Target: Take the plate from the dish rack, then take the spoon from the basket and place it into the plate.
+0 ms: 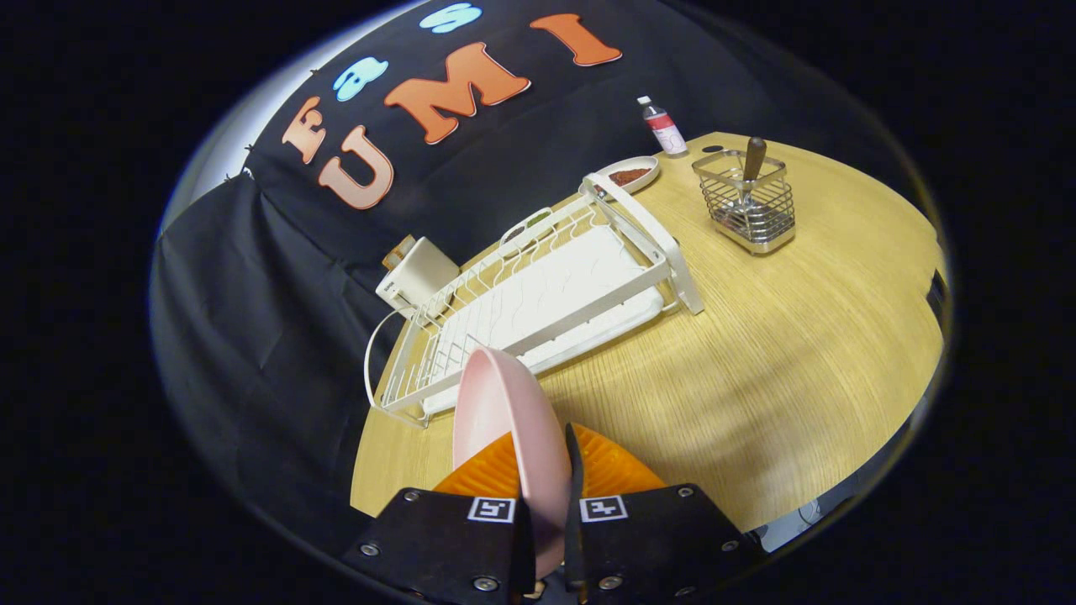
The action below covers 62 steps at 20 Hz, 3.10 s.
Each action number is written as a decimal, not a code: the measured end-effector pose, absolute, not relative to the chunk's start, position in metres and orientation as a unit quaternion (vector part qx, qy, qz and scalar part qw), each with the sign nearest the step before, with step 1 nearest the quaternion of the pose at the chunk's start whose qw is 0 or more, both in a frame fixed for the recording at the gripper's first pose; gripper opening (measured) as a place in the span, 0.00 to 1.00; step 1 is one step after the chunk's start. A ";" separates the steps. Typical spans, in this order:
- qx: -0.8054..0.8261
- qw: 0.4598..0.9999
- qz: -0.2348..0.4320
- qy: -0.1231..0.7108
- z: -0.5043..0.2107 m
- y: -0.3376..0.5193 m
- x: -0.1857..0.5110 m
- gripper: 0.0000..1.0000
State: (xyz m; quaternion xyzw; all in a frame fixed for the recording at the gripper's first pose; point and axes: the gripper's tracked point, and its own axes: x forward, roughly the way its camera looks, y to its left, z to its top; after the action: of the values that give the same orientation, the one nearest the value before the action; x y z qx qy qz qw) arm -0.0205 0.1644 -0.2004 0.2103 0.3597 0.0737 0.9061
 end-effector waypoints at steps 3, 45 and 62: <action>0.208 0.907 0.081 0.357 -0.204 0.167 -0.012 0.15; 0.029 0.979 -0.112 0.170 -0.114 -0.048 0.093 0.84; -0.031 0.980 -0.169 0.101 -0.124 -0.061 0.136 0.08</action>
State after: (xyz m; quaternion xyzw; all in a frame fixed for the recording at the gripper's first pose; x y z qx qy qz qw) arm 0.1357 -0.0606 -0.1237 -0.0308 0.1011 -0.1695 0.9798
